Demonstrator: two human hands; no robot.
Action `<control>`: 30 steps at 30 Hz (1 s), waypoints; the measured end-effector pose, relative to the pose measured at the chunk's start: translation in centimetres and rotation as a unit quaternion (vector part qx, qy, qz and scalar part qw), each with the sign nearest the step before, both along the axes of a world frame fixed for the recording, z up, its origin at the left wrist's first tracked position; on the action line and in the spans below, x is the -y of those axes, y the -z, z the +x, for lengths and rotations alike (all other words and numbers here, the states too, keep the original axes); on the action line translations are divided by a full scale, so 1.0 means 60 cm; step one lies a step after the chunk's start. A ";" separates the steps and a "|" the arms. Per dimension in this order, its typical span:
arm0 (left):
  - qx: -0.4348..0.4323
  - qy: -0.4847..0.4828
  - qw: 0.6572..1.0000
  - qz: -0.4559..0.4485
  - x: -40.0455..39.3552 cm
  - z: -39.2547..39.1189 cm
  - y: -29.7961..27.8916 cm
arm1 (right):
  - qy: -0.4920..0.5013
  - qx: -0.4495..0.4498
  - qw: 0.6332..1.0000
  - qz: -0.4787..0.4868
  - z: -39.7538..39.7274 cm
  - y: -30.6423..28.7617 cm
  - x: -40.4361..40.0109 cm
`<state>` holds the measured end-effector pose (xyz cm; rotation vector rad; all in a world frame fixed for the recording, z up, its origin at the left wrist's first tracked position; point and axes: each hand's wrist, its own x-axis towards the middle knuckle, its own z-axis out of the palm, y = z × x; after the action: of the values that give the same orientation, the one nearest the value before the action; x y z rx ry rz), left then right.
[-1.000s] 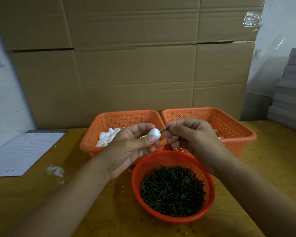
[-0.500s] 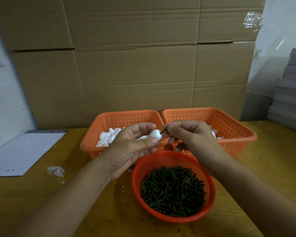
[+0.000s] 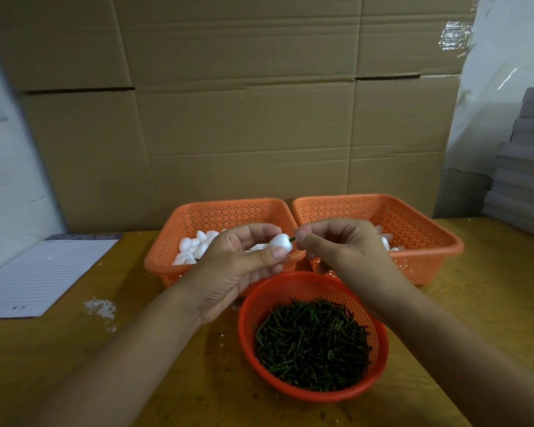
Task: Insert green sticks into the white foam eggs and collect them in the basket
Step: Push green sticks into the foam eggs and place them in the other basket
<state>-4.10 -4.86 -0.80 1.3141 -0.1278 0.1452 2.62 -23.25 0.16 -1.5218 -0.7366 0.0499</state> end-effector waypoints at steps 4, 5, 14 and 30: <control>0.001 0.002 1.000 -0.006 -0.001 0.001 0.002 | 0.000 -0.011 1.000 0.007 -0.002 0.003 -0.004; 0.001 0.000 1.000 -0.006 -0.001 0.002 0.002 | 0.002 -0.012 1.000 0.009 -0.002 0.002 -0.004; 0.000 -0.010 1.000 -0.003 -0.001 0.002 0.004 | -0.012 -0.025 1.000 0.006 -0.004 0.002 -0.002; 0.009 -0.128 0.988 0.082 0.017 0.005 0.014 | -0.056 -0.071 0.992 -0.089 -0.008 0.042 -0.028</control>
<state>-3.78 -5.85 -1.64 1.4906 0.0150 0.3714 2.14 -21.57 -2.34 -1.6250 -0.7181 0.3128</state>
